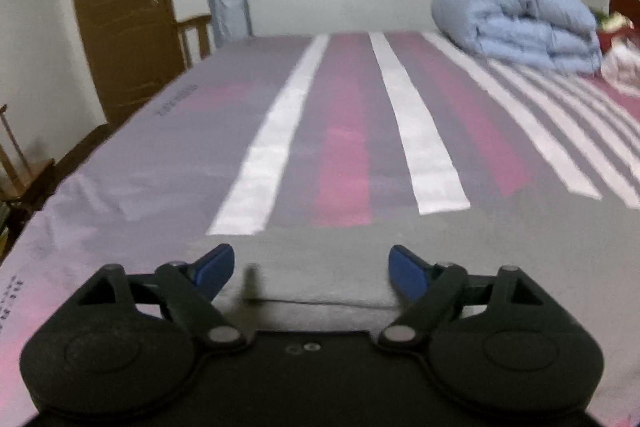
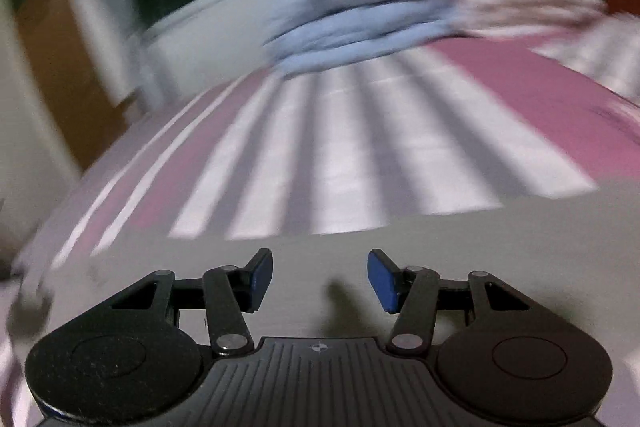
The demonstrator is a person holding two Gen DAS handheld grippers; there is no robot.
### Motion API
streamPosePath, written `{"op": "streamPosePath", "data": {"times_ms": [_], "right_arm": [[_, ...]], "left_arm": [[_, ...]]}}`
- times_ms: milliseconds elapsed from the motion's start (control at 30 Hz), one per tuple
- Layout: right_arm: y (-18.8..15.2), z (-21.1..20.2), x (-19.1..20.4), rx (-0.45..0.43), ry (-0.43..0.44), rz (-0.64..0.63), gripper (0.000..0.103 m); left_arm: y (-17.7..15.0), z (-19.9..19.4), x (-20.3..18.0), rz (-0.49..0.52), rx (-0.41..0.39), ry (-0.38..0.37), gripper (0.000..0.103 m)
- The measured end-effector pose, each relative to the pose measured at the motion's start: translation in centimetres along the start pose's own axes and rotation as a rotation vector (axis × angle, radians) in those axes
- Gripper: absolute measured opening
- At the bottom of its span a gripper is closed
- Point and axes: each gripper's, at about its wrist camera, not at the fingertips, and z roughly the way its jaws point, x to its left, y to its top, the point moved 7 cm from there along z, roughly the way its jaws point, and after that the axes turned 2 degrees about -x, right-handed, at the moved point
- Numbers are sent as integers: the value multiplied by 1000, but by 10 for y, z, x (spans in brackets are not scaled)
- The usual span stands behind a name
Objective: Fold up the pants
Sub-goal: 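Move both open tools back over the folded sweatpants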
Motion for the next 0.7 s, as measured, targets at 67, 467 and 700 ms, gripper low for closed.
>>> {"op": "streamPosePath", "data": {"times_ms": [67,467,700], "right_arm": [[-10,29,28,70,-3,-109,54],[-11,89,99,129,24,-186,55],[-34,158,152,232,-23,-320,63]], "left_arm": [[-12,19,0,28,70,13,80],[4,9,-35,98,6,-52,88],[-24,56,-59,115,104,-18,97]]}}
